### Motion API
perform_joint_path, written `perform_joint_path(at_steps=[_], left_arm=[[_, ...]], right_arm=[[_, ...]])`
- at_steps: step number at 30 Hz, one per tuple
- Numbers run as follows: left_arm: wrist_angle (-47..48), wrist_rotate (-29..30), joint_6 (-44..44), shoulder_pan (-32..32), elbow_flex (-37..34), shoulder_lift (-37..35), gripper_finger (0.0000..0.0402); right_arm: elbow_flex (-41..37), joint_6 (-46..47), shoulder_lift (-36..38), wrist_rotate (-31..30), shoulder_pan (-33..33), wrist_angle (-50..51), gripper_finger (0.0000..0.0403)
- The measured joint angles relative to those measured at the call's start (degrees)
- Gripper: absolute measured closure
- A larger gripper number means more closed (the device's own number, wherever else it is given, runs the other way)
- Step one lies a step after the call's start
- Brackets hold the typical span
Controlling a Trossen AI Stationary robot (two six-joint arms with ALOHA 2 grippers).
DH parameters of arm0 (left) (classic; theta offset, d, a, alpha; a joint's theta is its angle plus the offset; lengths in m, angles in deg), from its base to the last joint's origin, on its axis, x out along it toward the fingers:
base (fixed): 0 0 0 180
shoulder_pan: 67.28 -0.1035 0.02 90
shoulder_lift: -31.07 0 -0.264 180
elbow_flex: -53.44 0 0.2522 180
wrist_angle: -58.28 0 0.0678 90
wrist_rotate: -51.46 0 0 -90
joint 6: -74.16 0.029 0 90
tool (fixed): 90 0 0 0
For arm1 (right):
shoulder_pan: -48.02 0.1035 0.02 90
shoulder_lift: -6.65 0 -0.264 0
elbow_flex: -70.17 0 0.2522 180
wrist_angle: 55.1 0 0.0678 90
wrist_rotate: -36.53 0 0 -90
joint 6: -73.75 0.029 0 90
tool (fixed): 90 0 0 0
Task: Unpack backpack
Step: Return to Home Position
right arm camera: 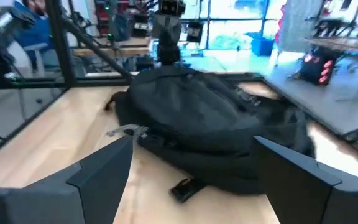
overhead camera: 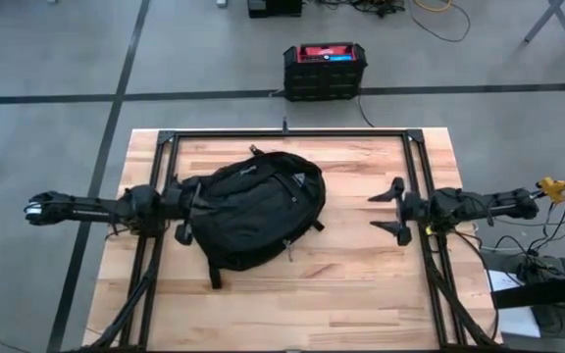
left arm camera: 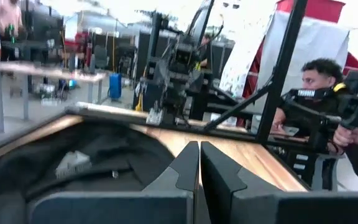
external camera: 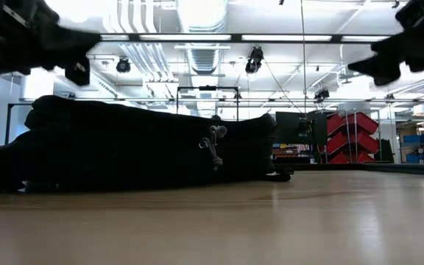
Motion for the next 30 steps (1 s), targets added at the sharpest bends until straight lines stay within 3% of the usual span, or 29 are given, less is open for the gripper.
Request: perform_joint_path(at_steps=[7,10,16,30], left_arm=[[1.0,-5.7,0.0,0.3,0.0,-0.4,0.0402],[1.6,-2.3,-0.2,0.4,0.0,0.9,0.0402],[3.6,12.1,1.9,0.3,0.0,-1.0,0.0402],[17.5,12.7,2.7,0.4,0.0,-11.9,0.0402]], right_arm=[[-7.5,3.2,0.7,7.5,-0.1,-13.9,0.0093],[-7.5,3.4,0.6,7.4,-0.1,-12.9,0.0096],[-7.5,3.7,0.8,7.4,-0.1,-12.7,0.0097],[-7.5,9.8,-1.0,7.4,-0.1,-12.5,0.0097]])
